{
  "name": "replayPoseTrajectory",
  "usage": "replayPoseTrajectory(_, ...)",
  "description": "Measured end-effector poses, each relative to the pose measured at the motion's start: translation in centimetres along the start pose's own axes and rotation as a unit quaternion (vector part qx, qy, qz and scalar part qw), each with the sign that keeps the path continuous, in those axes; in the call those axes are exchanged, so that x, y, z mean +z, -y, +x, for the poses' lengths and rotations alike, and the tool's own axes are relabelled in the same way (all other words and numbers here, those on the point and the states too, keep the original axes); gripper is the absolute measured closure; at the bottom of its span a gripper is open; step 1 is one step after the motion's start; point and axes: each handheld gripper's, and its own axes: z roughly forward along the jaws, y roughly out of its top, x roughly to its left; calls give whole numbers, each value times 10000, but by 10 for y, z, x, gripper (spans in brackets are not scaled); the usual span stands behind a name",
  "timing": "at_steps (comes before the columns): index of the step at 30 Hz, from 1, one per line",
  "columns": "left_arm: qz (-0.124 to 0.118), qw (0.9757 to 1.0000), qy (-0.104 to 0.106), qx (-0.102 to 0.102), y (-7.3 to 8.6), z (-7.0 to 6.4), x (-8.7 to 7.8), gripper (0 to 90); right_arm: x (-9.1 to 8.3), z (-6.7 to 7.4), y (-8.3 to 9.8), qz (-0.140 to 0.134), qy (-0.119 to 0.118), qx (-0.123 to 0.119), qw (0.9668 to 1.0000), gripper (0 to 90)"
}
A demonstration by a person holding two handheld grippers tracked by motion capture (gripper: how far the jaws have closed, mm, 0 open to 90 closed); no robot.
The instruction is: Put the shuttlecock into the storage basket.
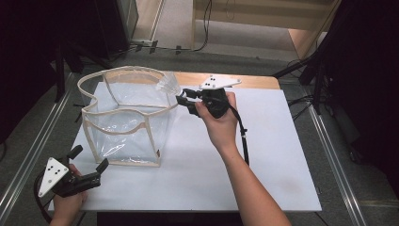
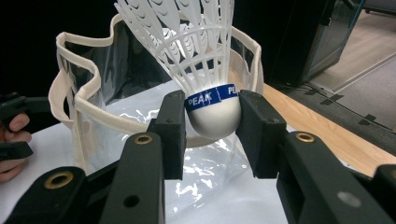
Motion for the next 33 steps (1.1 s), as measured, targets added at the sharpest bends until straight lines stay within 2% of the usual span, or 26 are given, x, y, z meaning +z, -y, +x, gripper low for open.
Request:
replayPoseTrajectory(23,-1,10000,6,2,0,0,0,21,16,13,-7,37,-186,-83,9998,612)
replayPoseTrajectory(33,8,10000,5,25,0,0,0,21,16,13,-8,58,-198,-75,9998,612)
